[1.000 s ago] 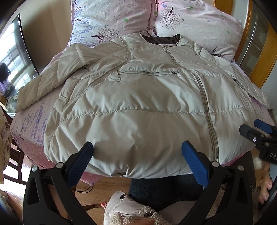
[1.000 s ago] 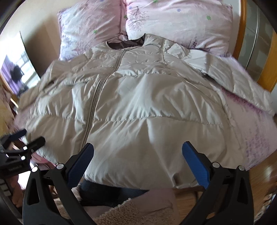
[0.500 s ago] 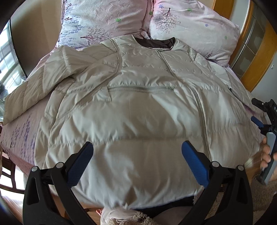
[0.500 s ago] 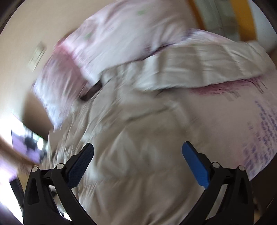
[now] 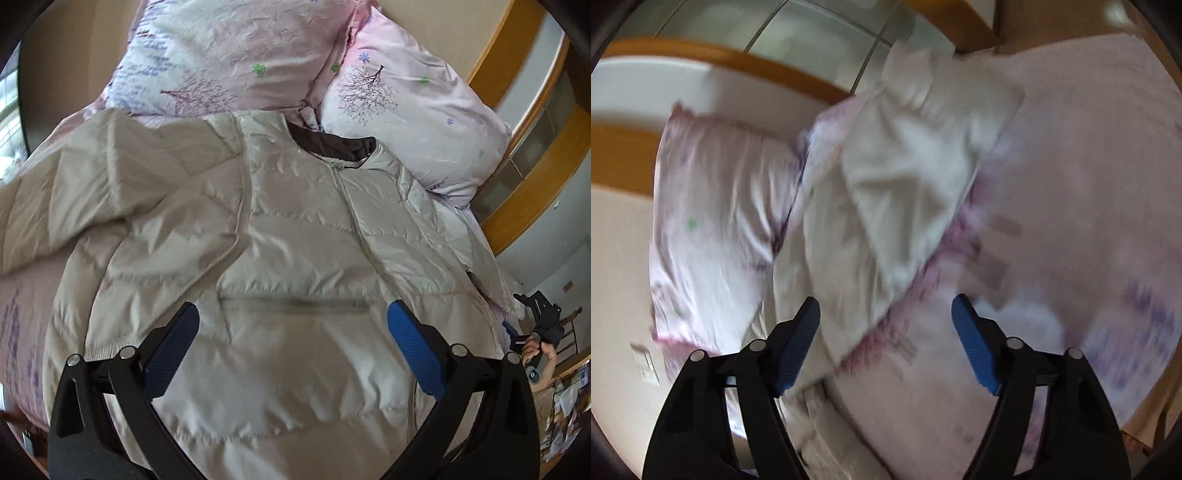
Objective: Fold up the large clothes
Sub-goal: 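Reach the right gripper to the jacket sleeve and close on its cuff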
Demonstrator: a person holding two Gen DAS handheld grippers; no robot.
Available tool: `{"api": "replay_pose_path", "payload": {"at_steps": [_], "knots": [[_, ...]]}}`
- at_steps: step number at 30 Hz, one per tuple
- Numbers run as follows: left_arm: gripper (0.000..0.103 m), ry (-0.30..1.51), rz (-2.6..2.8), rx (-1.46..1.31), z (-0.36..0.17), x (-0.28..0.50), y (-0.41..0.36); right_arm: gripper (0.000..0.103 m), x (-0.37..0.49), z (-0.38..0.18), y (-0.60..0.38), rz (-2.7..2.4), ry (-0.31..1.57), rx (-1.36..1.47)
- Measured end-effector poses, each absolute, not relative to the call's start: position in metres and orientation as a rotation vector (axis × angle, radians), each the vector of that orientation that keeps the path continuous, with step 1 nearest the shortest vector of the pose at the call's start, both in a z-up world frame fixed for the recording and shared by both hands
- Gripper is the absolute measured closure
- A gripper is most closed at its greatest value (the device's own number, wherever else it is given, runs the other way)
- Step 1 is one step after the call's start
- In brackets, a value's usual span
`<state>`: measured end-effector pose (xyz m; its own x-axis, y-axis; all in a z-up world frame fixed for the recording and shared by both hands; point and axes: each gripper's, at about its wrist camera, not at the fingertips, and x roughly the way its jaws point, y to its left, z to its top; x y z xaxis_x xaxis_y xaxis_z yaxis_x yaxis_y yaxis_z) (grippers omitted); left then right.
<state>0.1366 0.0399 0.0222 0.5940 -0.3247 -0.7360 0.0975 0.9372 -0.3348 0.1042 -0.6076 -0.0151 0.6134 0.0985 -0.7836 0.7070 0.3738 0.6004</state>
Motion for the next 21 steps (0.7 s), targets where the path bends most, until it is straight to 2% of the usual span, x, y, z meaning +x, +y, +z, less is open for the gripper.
{"api": "replay_pose_path", "payload": {"at_steps": [5, 9, 14, 16, 19, 21], "knots": [[0.002, 0.820, -0.296, -0.304, 0.033, 0.157, 0.041, 0.036, 0.113, -0.018, -0.636, -0.515, 0.818, 1.140], [0.002, 0.846, -0.317, -0.265, 0.039, 0.176, 0.032, 0.054, 0.119, -0.017, -0.643, -0.532, 0.825, 1.103], [0.002, 0.799, -0.351, -0.295, 0.039, 0.187, 0.030, 0.062, 0.122, -0.014, -0.637, -0.570, 0.835, 1.025], [0.002, 0.763, -0.361, -0.265, 0.040, 0.188, 0.025, 0.074, 0.121, -0.012, -0.632, -0.593, 0.829, 0.982], [0.002, 0.808, -0.403, -0.282, 0.037, 0.195, 0.022, 0.091, 0.130, -0.001, -0.623, -0.616, 0.822, 0.838], [0.002, 0.828, -0.433, -0.317, 0.034, 0.198, 0.023, 0.094, 0.141, 0.011, -0.613, -0.620, 0.812, 0.720]]}}
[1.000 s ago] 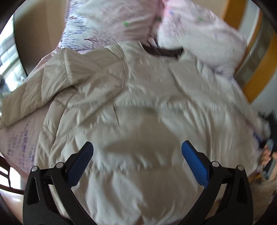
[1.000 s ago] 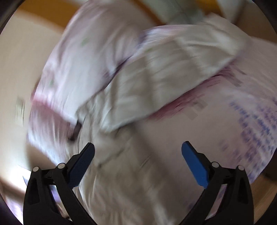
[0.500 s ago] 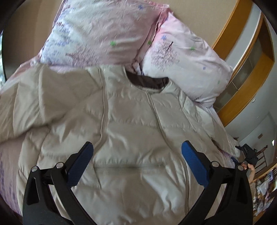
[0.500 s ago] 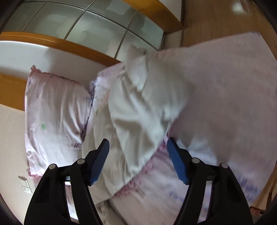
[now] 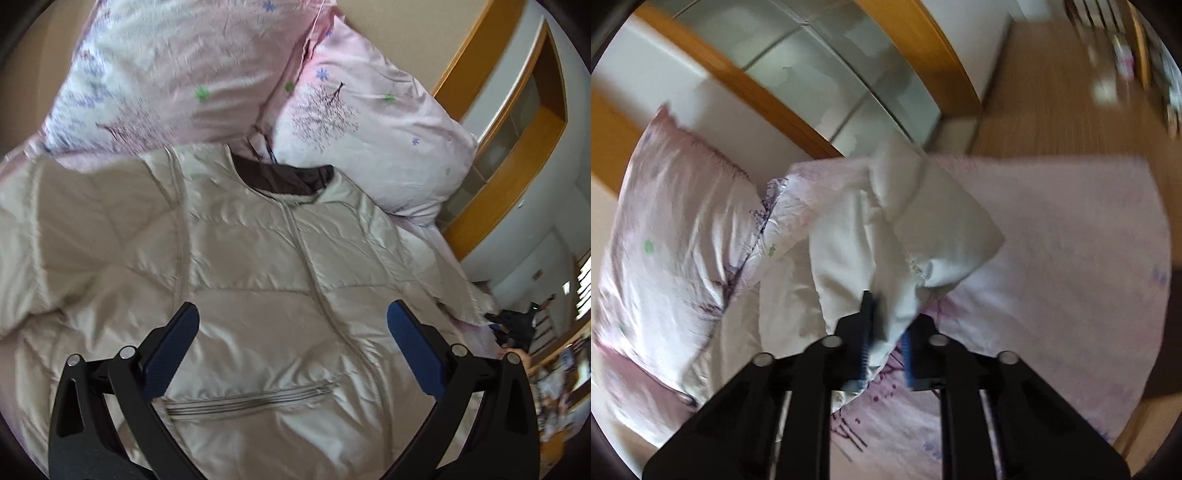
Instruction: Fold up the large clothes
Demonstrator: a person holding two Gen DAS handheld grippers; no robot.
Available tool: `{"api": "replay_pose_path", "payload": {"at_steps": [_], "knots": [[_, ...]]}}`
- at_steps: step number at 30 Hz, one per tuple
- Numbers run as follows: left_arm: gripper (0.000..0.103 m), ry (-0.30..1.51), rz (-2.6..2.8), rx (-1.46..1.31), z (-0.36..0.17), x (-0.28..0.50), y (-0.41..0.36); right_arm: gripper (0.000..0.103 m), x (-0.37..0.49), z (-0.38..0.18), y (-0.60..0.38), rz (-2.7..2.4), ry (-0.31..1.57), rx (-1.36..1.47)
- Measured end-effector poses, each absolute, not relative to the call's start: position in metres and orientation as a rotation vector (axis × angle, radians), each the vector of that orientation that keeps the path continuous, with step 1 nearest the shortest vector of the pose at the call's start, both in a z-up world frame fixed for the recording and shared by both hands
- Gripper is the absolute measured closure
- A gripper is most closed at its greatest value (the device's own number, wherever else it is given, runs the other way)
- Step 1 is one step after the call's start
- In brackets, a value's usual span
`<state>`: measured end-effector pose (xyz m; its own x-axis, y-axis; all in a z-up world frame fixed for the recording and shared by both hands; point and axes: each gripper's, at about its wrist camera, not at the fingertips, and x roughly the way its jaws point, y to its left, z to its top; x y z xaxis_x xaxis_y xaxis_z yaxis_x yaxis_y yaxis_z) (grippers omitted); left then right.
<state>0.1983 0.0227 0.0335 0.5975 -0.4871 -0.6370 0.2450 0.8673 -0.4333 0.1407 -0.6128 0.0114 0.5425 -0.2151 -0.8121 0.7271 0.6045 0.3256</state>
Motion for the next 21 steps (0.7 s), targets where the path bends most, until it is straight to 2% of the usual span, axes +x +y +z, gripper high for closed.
{"api": "replay_pose_path", "payload": {"at_steps": [5, 12, 21], "knots": [[0.002, 0.816, -0.466, -0.361, 0.032, 0.202, 0.024, 0.095, 0.172, 0.054, -0.569, -0.513, 0.740, 0.490], [0.002, 0.830, -0.573, -0.560, 0.032, 0.214, 0.023, 0.095, 0.210, 0.104, -0.444, -0.098, 0.712, 0.263], [0.002, 0.925, -0.691, -0.709, 0.020, 0.232, -0.013, 0.095, 0.225, 0.062, -0.318, 0.277, 0.936, 0.126]]}}
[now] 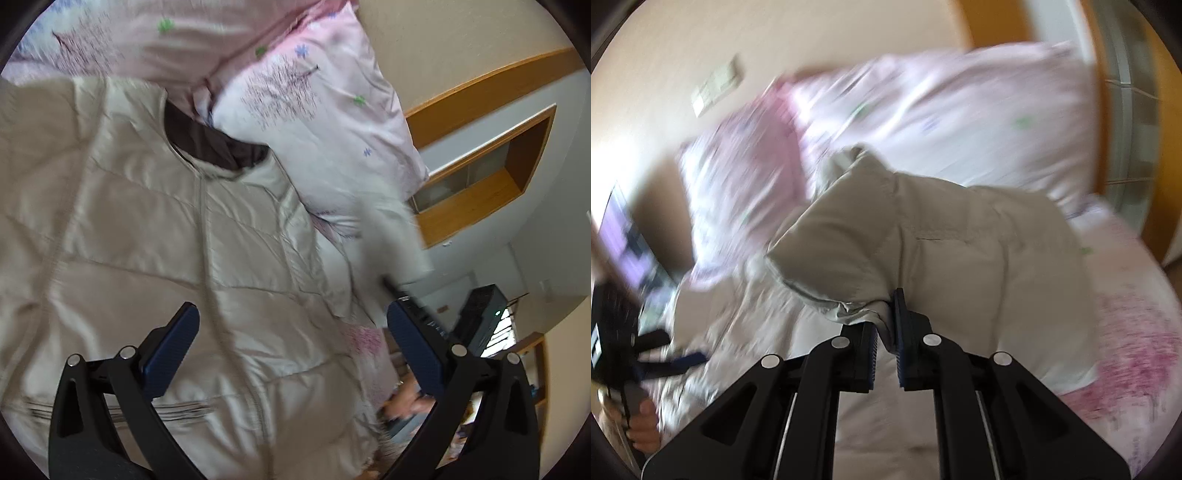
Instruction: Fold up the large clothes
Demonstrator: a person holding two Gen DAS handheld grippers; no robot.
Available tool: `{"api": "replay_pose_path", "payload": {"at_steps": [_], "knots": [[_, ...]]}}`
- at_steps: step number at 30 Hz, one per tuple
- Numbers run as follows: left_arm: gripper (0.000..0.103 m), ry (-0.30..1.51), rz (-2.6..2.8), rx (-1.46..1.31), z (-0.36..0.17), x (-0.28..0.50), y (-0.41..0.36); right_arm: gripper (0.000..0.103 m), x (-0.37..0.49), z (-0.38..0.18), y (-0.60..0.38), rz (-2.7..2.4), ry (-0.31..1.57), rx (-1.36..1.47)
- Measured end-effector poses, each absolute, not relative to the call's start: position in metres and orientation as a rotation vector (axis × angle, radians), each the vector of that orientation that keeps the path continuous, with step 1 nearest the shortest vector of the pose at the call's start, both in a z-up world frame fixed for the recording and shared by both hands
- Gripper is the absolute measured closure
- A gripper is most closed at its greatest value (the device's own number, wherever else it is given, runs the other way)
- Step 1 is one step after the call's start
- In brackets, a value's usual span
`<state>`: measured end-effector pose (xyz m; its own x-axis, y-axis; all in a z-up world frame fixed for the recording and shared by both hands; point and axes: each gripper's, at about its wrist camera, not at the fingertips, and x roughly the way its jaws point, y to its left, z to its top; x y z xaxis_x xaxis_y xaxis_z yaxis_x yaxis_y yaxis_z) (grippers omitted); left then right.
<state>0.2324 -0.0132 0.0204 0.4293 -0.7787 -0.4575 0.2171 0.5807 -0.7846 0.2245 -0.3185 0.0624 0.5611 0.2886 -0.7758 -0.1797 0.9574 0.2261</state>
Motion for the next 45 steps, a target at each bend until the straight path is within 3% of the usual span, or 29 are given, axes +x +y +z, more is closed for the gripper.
{"api": "replay_pose_path", "payload": {"at_steps": [8, 14, 15, 16, 18, 21, 24, 25, 26, 28, 39, 42, 45], "knots": [[0.003, 1.069, -0.647, -0.787, -0.011, 0.257, -0.040, 0.092, 0.207, 0.006, -0.242, 0.384, 1.139, -0.134], [0.014, 1.113, -0.593, -0.806, -0.020, 0.268, -0.046, 0.078, 0.189, 0.008, -0.227, 0.371, 1.110, -0.295], [0.015, 1.122, -0.590, -0.810, -0.023, 0.269, -0.048, 0.064, 0.185, 0.010, -0.229, 0.378, 1.106, -0.294], [0.018, 1.132, -0.592, -0.815, -0.025, 0.270, -0.050, 0.040, 0.183, 0.013, -0.231, 0.389, 1.102, -0.280], [0.021, 1.144, -0.588, -0.832, -0.031, 0.274, -0.052, 0.007, 0.178, 0.024, -0.230, 0.431, 1.084, -0.213], [0.036, 1.156, -0.570, -0.862, -0.039, 0.278, -0.051, 0.008, 0.177, 0.039, -0.234, 0.463, 1.052, -0.146], [0.058, 1.174, -0.553, -0.864, -0.047, 0.283, -0.051, 0.008, 0.175, 0.057, -0.247, 0.469, 1.011, -0.044], [0.071, 1.181, -0.545, -0.853, -0.049, 0.284, -0.051, 0.008, 0.176, 0.062, -0.253, 0.468, 0.997, -0.003], [0.078, 1.184, -0.544, -0.847, -0.052, 0.286, -0.051, 0.008, 0.177, 0.070, -0.262, 0.462, 0.980, 0.053], [0.086, 1.174, -0.538, -0.837, -0.053, 0.285, -0.048, 0.008, 0.181, 0.079, -0.276, 0.451, 0.967, 0.131], [0.090, 0.964, -0.351, -0.689, -0.006, 0.275, 0.034, 0.008, 0.199, 0.096, -0.324, 0.326, 0.915, 0.284], [0.090, 0.977, -0.311, -0.619, -0.009, 0.274, 0.043, 0.009, 0.205, 0.093, -0.317, 0.332, 0.940, 0.280], [0.087, 1.042, -0.276, -0.585, -0.026, 0.277, 0.042, 0.017, 0.218, 0.085, -0.297, 0.352, 1.002, 0.263]]}}
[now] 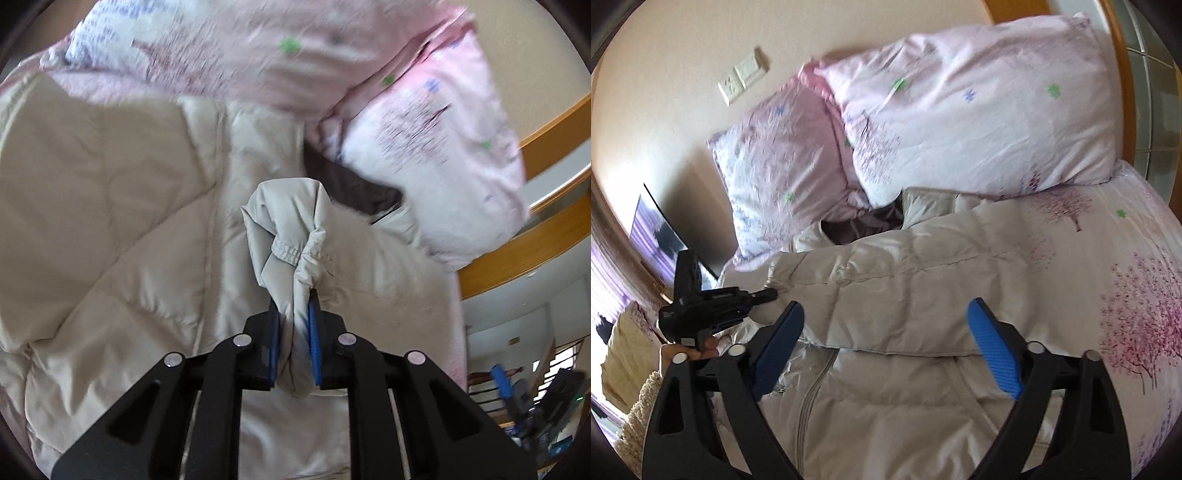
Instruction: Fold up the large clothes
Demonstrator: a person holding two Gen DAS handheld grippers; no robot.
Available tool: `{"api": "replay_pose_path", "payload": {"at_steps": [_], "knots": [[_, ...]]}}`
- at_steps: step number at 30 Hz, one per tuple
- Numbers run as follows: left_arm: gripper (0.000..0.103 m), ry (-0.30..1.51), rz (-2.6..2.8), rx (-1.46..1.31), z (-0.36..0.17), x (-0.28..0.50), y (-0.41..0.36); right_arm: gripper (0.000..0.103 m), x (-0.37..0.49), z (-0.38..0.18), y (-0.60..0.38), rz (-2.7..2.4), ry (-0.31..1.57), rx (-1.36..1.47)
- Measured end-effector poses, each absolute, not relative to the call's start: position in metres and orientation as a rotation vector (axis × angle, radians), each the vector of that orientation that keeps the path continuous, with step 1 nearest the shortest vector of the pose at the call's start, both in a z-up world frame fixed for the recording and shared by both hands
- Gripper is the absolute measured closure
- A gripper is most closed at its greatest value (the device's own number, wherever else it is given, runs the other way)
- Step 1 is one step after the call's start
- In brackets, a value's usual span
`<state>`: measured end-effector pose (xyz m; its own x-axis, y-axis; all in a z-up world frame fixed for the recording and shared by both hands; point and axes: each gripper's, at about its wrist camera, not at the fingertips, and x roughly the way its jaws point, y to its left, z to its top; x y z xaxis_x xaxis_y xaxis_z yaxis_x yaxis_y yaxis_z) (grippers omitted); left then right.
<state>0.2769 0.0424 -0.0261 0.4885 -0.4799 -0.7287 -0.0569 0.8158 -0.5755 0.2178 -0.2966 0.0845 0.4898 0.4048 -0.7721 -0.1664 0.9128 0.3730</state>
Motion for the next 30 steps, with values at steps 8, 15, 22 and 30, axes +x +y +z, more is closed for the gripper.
{"api": "replay_pose_path", "payload": {"at_steps": [8, 15, 22, 30], "knots": [[0.034, 1.031, -0.259, -0.541, -0.020, 0.261, 0.052, 0.070, 0.258, 0.046, -0.217, 0.507, 1.229, 0.290], [0.020, 0.835, -0.250, -0.654, 0.019, 0.181, 0.143, 0.091, 0.270, 0.014, -0.125, 0.633, 1.325, 0.157], [0.023, 0.756, -0.003, -0.723, 0.012, 0.104, 0.244, 0.091, 0.284, -0.045, -0.068, 0.551, 1.446, 0.003], [0.031, 0.714, 0.197, -0.937, -0.022, 0.066, 0.324, 0.038, 0.285, -0.007, -0.105, 0.565, 1.395, 0.150]]}}
